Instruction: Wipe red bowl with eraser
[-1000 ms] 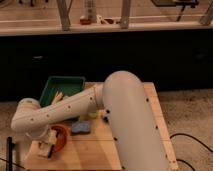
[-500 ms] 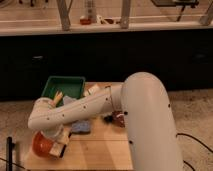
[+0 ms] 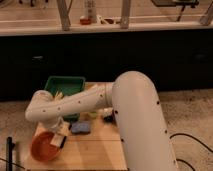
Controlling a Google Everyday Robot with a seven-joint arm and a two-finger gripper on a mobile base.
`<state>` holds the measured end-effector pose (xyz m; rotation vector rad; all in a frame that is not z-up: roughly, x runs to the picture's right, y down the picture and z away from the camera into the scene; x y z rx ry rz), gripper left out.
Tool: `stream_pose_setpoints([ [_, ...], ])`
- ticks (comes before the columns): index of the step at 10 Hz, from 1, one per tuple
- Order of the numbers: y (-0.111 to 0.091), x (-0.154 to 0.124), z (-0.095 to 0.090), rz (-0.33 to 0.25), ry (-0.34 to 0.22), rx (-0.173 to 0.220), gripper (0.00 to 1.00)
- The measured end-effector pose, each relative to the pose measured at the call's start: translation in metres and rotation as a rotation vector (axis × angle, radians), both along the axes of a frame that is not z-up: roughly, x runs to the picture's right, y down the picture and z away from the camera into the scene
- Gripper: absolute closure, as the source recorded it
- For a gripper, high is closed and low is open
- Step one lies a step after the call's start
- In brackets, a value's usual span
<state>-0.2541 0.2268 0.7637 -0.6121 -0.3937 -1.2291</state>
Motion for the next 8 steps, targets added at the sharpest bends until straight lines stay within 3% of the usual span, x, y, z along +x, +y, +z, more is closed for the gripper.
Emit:
stream_pose_setpoints([
  [4,0.001,-0.047,-0.010,-0.060,-0.074,0.011,1.00],
  [8,0.033,-0.076,-0.043,-0.118,-0.192,-0.009,1.00],
])
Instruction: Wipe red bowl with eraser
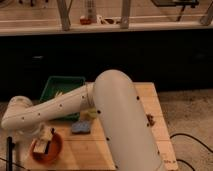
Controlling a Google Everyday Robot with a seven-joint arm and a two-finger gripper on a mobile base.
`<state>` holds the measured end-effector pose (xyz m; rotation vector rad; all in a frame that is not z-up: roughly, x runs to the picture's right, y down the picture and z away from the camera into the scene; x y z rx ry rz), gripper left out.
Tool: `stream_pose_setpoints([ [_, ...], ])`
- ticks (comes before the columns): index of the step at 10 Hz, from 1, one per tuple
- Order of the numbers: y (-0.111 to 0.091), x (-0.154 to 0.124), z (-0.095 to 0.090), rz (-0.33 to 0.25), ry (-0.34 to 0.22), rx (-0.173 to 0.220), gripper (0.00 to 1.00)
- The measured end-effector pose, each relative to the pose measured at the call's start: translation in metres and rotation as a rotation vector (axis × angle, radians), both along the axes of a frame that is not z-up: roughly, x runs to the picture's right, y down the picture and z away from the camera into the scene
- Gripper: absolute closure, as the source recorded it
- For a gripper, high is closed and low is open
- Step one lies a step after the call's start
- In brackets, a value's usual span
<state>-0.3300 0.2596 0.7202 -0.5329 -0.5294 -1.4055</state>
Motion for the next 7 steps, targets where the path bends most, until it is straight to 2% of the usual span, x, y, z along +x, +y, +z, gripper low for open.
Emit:
stream_pose_setpoints([
  [3,0.017,0.005,-0.008,-0.008,-0.030,-0.039,1.00],
  [5,0.019,0.025,-0.007,0.009,-0.011,-0.051,1.00],
  [7,0.011,0.045,-0.004,0.036,0.022,-0.043,1.00],
])
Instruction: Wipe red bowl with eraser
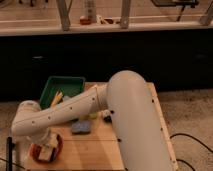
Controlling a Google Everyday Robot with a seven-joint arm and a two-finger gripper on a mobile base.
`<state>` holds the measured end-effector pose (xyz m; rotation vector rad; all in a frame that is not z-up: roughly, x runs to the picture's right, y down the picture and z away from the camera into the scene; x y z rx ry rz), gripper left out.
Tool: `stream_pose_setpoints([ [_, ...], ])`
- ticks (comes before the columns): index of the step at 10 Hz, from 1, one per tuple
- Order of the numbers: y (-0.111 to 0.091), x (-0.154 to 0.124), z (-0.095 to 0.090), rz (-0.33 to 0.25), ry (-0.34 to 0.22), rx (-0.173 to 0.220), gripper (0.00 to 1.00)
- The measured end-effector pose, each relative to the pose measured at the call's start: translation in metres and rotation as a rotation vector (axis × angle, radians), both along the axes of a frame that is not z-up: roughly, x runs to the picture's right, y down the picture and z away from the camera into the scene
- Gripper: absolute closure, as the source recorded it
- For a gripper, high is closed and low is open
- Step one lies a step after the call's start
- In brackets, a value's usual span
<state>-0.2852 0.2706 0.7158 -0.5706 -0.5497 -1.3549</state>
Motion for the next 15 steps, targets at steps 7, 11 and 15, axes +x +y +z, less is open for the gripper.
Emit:
stream_pose_setpoints([
  [7,-0.022,-0.010,0.008,-0.003,-0.025,0.037,1.00],
  [11,-0.017,-0.029,0.000,-0.029,-0.104,0.027,1.00],
  [15,-0.015,-0.031,-0.001,-0.031,-0.118,0.021,1.00],
])
